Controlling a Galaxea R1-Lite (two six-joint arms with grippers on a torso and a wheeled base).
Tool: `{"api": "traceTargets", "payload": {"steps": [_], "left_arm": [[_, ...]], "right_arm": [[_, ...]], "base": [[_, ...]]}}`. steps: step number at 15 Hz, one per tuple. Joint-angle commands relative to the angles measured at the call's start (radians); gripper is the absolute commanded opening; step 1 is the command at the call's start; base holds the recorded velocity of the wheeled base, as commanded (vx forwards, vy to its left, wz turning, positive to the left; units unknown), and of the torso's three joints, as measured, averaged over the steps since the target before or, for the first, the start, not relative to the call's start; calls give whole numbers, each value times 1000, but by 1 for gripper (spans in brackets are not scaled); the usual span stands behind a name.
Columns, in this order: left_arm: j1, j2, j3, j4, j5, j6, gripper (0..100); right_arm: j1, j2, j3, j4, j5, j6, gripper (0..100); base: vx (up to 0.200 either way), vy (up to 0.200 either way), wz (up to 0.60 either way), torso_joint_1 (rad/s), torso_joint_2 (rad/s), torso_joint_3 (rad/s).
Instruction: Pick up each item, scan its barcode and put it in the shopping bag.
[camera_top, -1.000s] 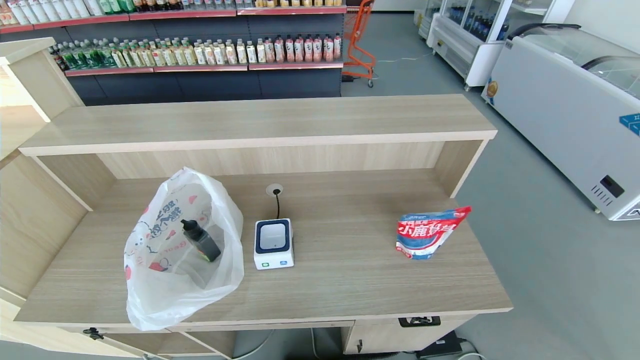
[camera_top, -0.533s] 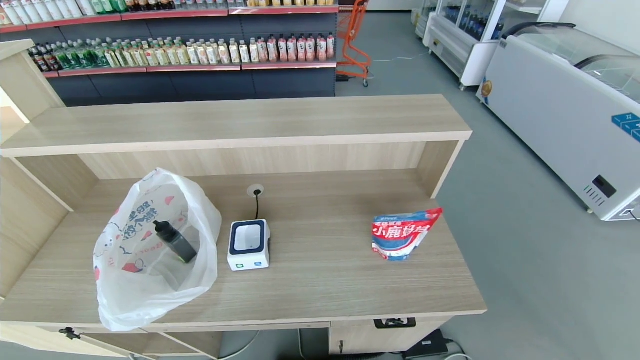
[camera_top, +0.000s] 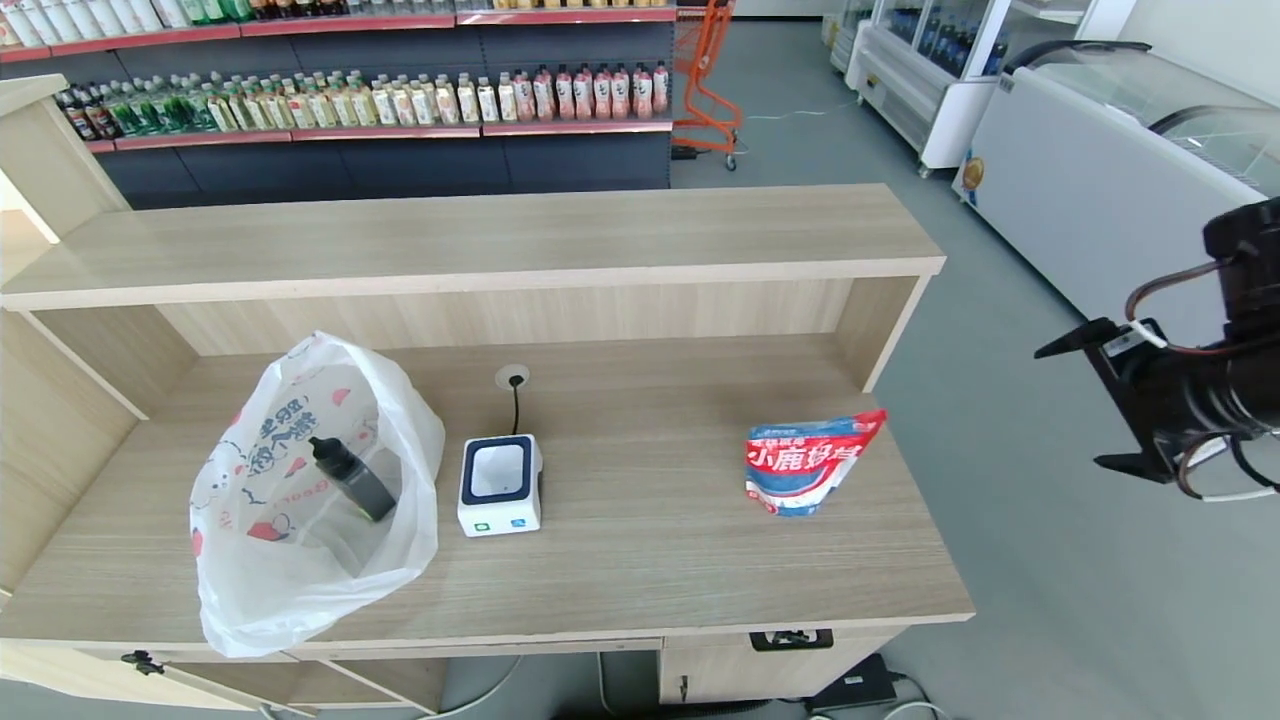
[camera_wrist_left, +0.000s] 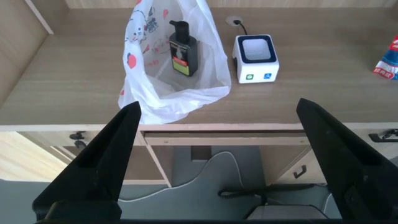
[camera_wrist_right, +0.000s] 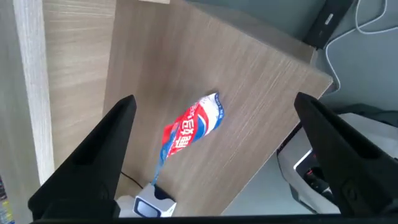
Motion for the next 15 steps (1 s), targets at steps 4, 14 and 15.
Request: {"api": "traceTargets", "payload": {"steps": [4, 14, 15], "left_arm": [[0, 0, 0, 0, 1, -1, 100], [0, 0, 0, 0, 1, -1, 100], [0, 0, 0, 0, 1, -1, 100]], "right_arm": [[185, 283, -70, -177, -2, 34, 100], [289, 457, -127, -225, -20, -5, 100], [292, 479, -141, -242, -21, -7, 100]], "base": [[0, 0, 0, 0, 0, 0], [0, 0, 0, 0, 0, 0], [0, 0, 0, 0, 0, 0]]}}
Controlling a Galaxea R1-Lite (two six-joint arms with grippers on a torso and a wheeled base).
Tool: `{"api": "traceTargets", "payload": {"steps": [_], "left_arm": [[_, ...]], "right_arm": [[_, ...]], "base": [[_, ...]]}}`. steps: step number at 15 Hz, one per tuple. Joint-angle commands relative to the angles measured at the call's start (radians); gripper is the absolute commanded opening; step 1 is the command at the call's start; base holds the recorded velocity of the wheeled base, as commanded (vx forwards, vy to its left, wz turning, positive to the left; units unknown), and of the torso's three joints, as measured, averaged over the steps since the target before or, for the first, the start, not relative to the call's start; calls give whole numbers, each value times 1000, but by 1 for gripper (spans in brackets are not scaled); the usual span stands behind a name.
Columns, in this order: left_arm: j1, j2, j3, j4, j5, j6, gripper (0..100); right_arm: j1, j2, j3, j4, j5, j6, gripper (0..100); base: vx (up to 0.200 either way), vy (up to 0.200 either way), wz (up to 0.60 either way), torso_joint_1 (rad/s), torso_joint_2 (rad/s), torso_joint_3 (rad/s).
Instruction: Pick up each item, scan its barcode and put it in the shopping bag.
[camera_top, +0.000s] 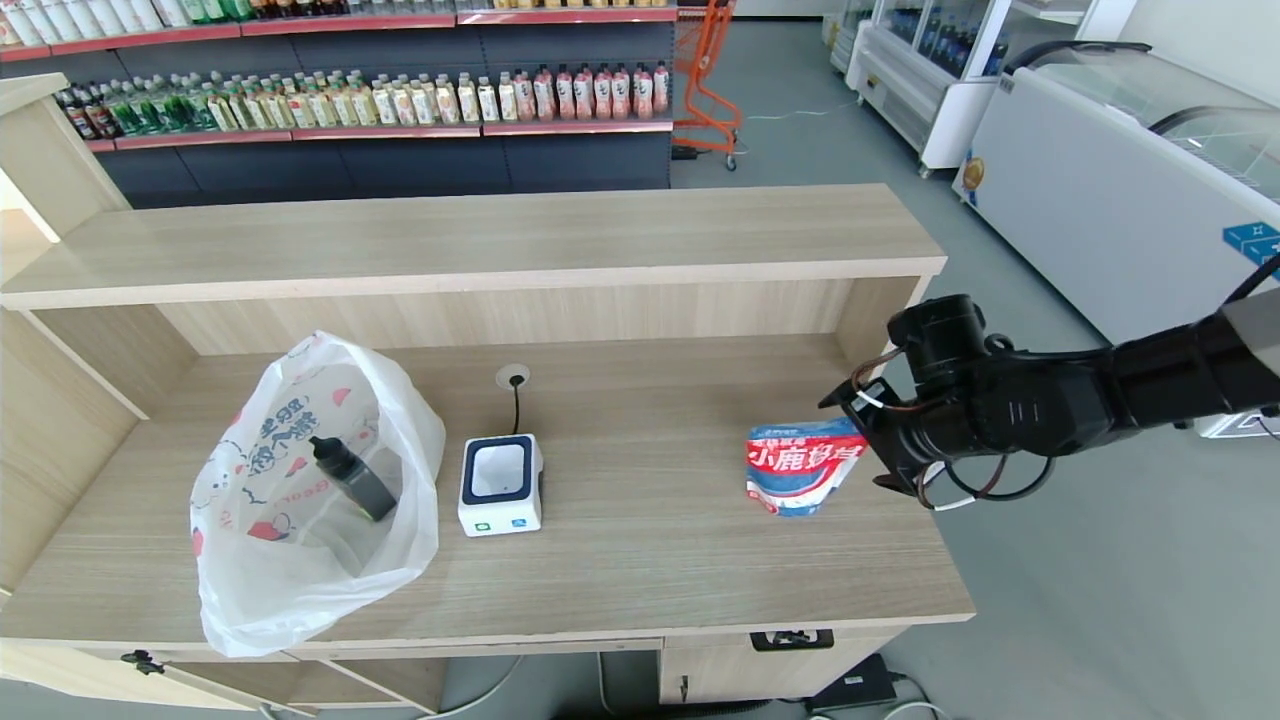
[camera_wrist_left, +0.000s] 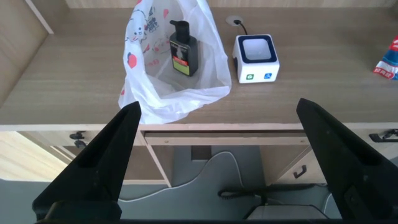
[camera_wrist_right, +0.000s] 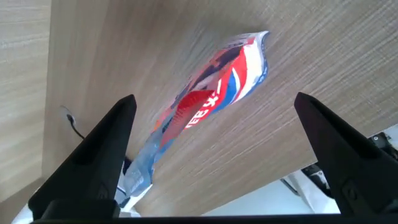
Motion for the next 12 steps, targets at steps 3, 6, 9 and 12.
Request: {"api": "traceTargets", "payload": {"steps": [3, 6, 9, 12], "left_arm": [[0, 0, 0, 0, 1, 0, 100], [0, 0, 0, 0, 1, 0, 100], [0, 0, 0, 0, 1, 0, 100], [0, 0, 0, 0, 1, 0, 100]], "right_arm": [[23, 146, -38, -97, -3, -45, 100], [35, 186, -49, -106, -5, -84, 0], [41, 226, -64, -108, -6, -153, 0], [41, 228, -56, -108, -9, -249, 0]], "base": [[0, 0, 0, 0, 0, 0], [0, 0, 0, 0, 0, 0], [0, 0, 0, 0, 0, 0], [0, 0, 0, 0, 0, 0]]}}
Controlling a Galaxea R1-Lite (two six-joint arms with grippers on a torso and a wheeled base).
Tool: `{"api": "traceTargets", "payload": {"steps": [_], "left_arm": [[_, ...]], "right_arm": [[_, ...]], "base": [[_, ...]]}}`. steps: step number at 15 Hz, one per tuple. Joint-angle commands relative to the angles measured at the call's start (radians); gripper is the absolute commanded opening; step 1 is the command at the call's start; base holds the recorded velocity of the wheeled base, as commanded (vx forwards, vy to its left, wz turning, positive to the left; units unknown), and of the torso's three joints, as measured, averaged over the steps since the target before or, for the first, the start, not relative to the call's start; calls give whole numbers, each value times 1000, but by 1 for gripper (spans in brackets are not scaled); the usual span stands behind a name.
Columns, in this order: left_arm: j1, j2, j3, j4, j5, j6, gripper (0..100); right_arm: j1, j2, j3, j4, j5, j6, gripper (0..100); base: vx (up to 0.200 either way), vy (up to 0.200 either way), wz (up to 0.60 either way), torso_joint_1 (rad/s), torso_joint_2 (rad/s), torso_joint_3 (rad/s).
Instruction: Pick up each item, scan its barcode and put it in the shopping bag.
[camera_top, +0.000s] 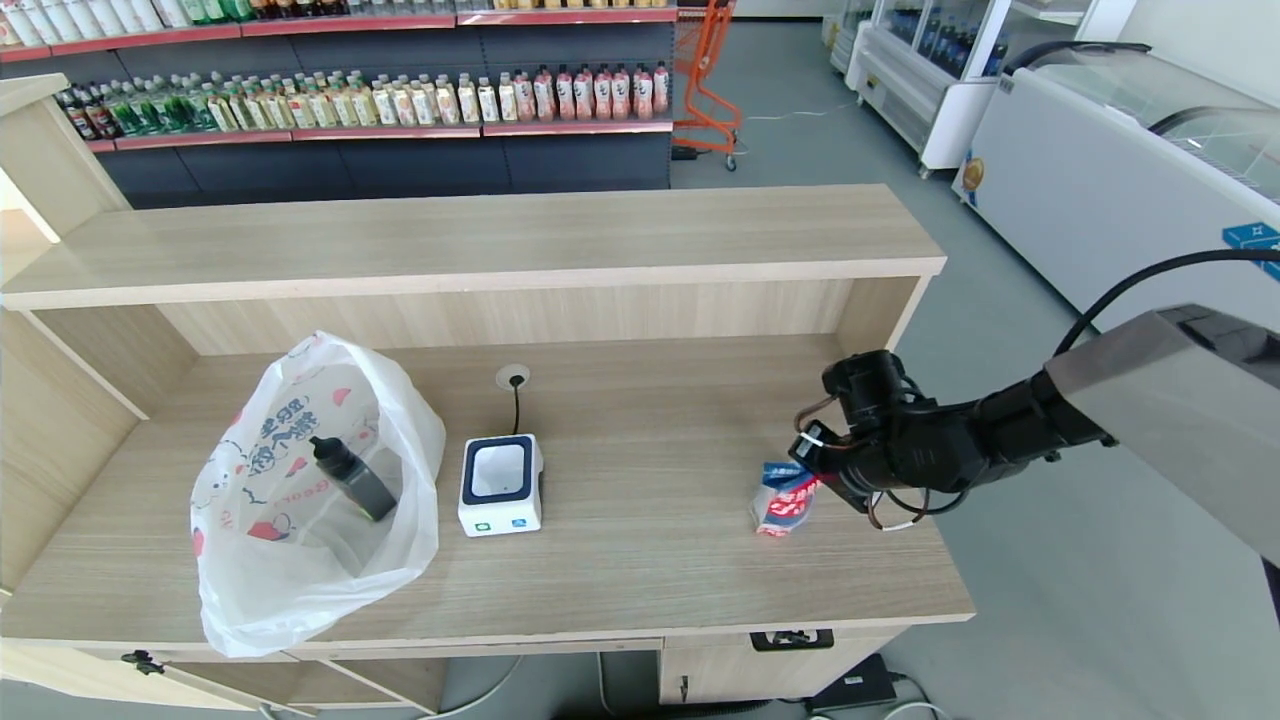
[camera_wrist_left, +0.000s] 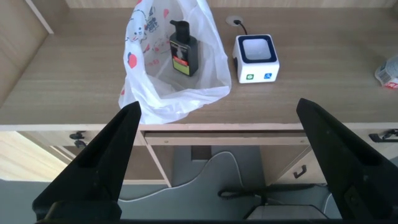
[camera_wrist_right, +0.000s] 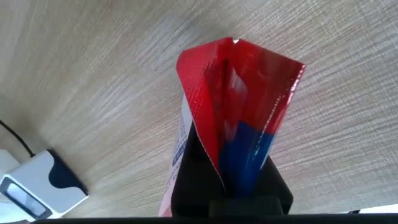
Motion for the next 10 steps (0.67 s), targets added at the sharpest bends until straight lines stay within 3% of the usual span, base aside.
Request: {"api": "traceTargets", "payload": {"steps": [1, 3, 5, 7, 10], "left_arm": [[0, 0, 0, 0, 0, 0, 100], [0, 0, 0, 0, 0, 0, 100], [0, 0, 0, 0, 0, 0, 100], [0, 0, 0, 0, 0, 0, 100], [0, 0, 0, 0, 0, 0, 100]], "right_arm": [[4, -8, -1, 4, -10, -14, 0], [4, -106, -1, -24, 9, -42, 0], [-35, -258, 54, -114, 188, -112, 0], [-118, -410, 215, -238, 490, -310, 0], [-271, -551, 470, -401, 1087, -620, 0]], "base": [[0, 0, 0, 0, 0, 0], [0, 0, 0, 0, 0, 0], [0, 0, 0, 0, 0, 0], [0, 0, 0, 0, 0, 0], [0, 0, 0, 0, 0, 0]]}}
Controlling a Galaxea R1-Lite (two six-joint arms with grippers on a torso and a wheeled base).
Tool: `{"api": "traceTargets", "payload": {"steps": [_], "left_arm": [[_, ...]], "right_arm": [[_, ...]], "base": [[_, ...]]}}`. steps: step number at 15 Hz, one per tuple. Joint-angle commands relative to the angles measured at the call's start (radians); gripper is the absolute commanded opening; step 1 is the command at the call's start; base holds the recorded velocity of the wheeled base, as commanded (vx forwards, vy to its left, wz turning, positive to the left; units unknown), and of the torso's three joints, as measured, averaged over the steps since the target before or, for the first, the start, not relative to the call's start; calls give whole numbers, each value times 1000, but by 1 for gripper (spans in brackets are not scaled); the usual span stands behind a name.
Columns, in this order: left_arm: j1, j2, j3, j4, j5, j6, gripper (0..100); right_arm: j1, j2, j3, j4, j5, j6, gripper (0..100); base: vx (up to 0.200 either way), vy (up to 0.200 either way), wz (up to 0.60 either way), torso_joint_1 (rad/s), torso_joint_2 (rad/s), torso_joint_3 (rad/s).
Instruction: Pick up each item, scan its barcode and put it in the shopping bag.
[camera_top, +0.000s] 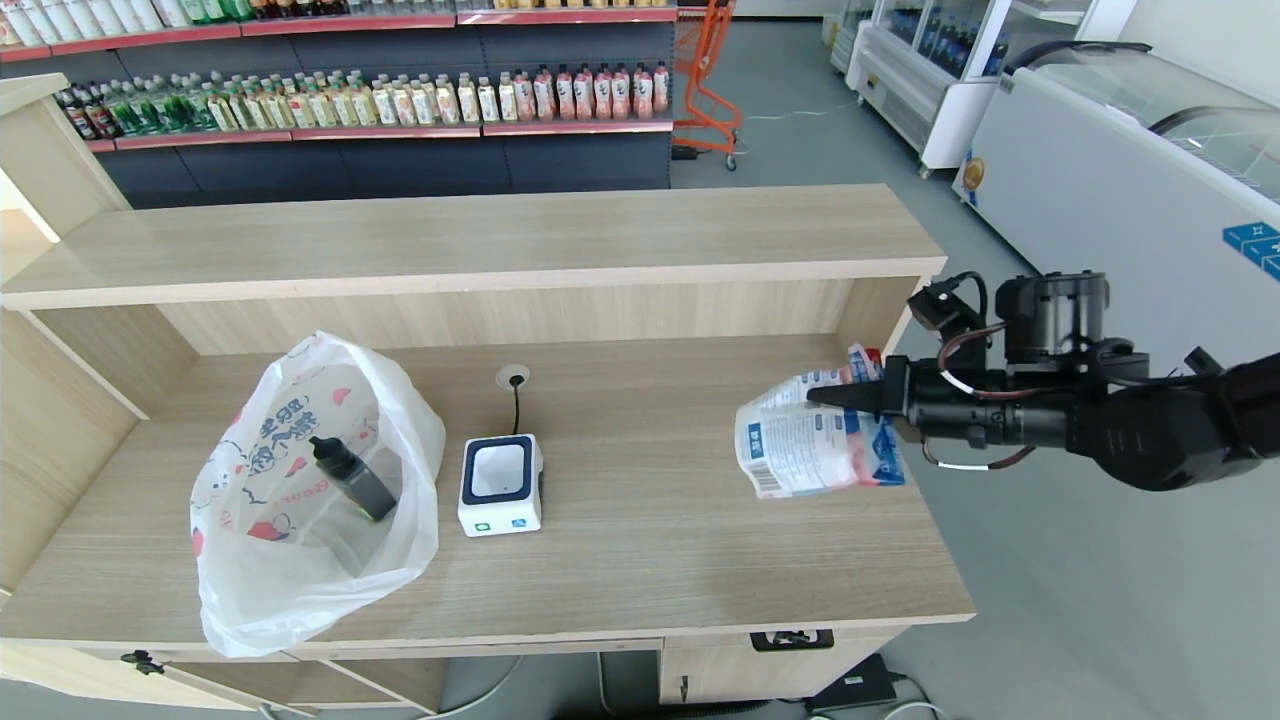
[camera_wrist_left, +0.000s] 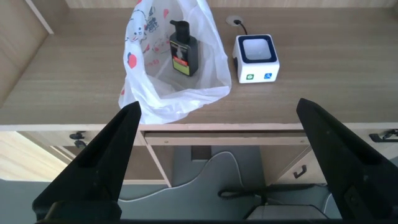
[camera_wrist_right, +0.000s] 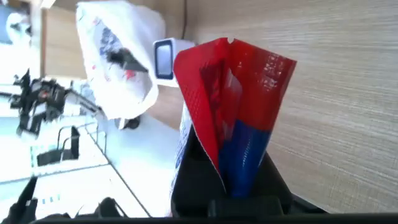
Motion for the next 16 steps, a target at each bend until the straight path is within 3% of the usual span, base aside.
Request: {"api": "traceTargets", "payload": {"steps": [1, 3, 6, 8, 12, 16], "left_arm": [[0, 0, 0, 0, 0, -1, 100], [0, 0, 0, 0, 0, -1, 100], [0, 0, 0, 0, 0, -1, 100], [0, 0, 0, 0, 0, -1, 100], [0, 0, 0, 0, 0, -1, 100], [0, 0, 0, 0, 0, -1, 100]], "right_arm": [[-130, -199, 186, -81, 314, -185, 0], [-117, -249, 214, -81, 454, -154, 0], [-19, -312, 260, -82, 489, -91, 0], [18, -315, 272, -81, 487, -87, 0], [62, -334, 290, -79, 467, 76, 0], [122, -340, 353, -81, 348, 148, 0]], "base": [[0, 0, 0, 0, 0, 0], [0, 0, 0, 0, 0, 0], [0, 0, 0, 0, 0, 0], [0, 0, 0, 0, 0, 0], [0, 0, 0, 0, 0, 0], [0, 0, 0, 0, 0, 0]]}}
